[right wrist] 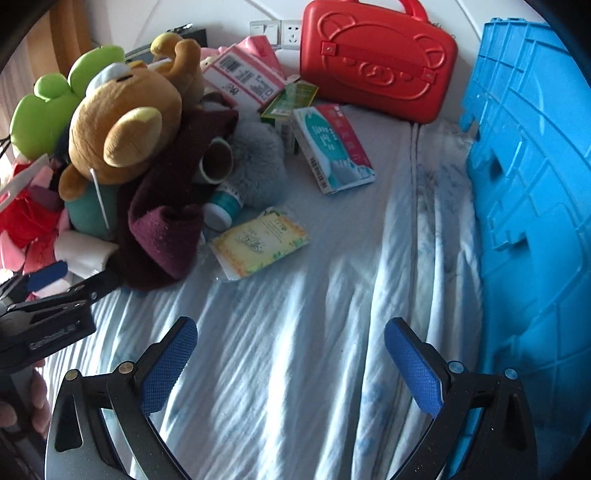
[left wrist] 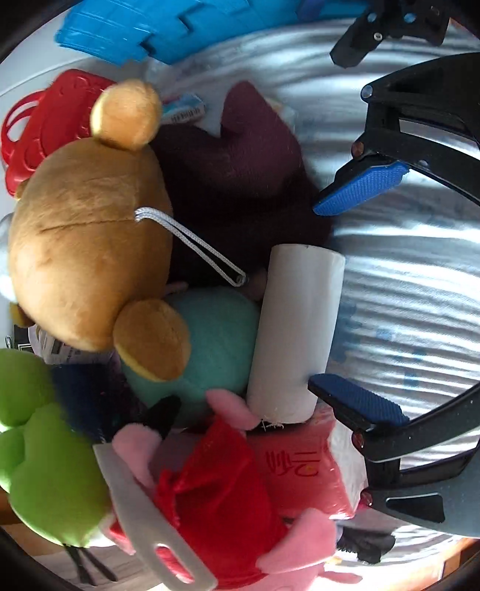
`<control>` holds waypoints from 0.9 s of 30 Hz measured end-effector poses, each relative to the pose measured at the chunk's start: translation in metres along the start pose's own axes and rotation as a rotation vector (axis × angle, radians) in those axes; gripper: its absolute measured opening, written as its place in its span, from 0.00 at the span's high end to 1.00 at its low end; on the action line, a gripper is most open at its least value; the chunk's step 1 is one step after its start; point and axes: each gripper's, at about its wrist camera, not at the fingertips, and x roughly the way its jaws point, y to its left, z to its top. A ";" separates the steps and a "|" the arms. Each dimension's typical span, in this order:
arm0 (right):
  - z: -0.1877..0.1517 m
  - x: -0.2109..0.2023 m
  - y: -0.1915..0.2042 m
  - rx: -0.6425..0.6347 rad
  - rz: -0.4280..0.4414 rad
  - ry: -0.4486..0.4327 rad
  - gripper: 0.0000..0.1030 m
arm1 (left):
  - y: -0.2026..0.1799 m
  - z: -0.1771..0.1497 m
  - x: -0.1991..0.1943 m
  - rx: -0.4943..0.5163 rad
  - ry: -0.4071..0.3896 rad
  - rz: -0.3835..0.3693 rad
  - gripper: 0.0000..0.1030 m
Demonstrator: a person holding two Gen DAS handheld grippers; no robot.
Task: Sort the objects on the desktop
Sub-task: 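Reach left gripper toward the white lint roller while right approaches the yellow-green packet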
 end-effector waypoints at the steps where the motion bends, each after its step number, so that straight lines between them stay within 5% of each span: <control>1: 0.000 0.003 0.001 -0.008 0.006 0.004 0.00 | 0.000 -0.002 0.000 0.006 0.002 0.008 0.15; 8: 0.004 0.012 0.013 -0.027 0.064 0.013 0.00 | 0.051 -0.033 -0.013 -0.081 0.057 0.058 0.15; 14: 0.001 0.015 0.024 -0.028 0.101 0.029 0.00 | 0.084 -0.068 -0.037 -0.067 0.069 0.199 0.15; 21: -0.002 0.022 0.021 0.039 0.093 0.053 0.00 | 0.087 -0.063 -0.067 -0.158 0.018 0.024 0.15; 25: 0.004 0.023 0.006 0.111 0.096 0.042 0.00 | 0.066 -0.043 -0.050 -0.164 0.018 -0.007 0.15; 27: 0.008 0.025 -0.002 0.149 0.099 0.040 0.02 | 0.058 -0.037 -0.033 -0.154 0.056 -0.017 0.23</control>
